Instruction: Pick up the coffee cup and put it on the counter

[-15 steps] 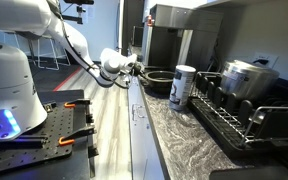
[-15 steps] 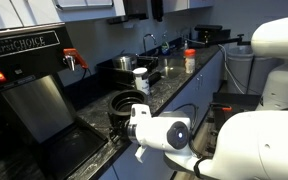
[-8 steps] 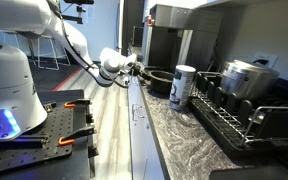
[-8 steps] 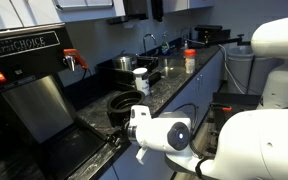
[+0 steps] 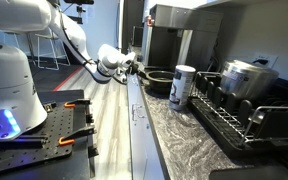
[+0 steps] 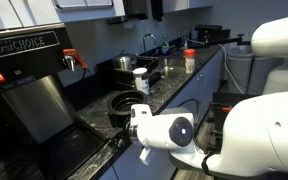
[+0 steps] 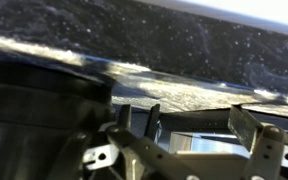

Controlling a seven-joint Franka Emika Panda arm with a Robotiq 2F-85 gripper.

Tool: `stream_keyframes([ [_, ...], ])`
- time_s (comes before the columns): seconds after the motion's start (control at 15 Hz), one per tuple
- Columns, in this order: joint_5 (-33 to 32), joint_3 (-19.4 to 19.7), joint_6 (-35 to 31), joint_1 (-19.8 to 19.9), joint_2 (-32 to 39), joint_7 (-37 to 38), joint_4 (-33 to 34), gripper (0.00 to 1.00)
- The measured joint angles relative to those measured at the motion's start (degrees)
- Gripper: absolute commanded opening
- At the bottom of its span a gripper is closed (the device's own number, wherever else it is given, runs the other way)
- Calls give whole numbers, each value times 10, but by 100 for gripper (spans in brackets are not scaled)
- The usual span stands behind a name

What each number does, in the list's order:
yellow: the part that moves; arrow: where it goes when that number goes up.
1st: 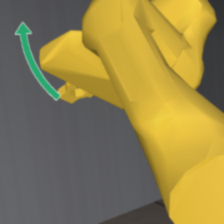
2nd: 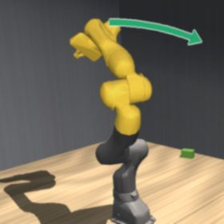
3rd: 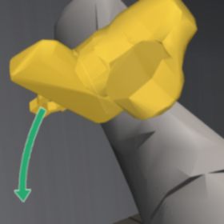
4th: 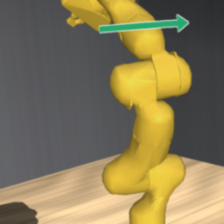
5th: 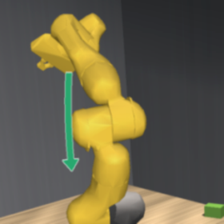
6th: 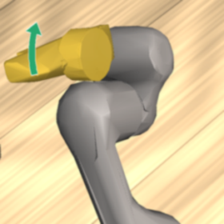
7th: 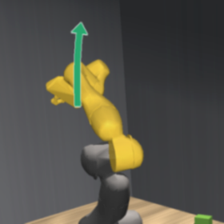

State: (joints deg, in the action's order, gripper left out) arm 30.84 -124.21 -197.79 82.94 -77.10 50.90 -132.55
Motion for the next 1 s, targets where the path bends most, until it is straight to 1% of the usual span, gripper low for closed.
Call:
stream_keyframes([
  [0.47, -105, -9, -1, -3, 104, -4, -9, 100],
  [0.73, -169, -45, 0, 7, 184, -31, -12, 100],
  [0.87, -199, -65, 0, 24, 223, -50, -20, 100],
  [1.0, -230, -88, 0, 56, 262, -73, -30, 100],
])
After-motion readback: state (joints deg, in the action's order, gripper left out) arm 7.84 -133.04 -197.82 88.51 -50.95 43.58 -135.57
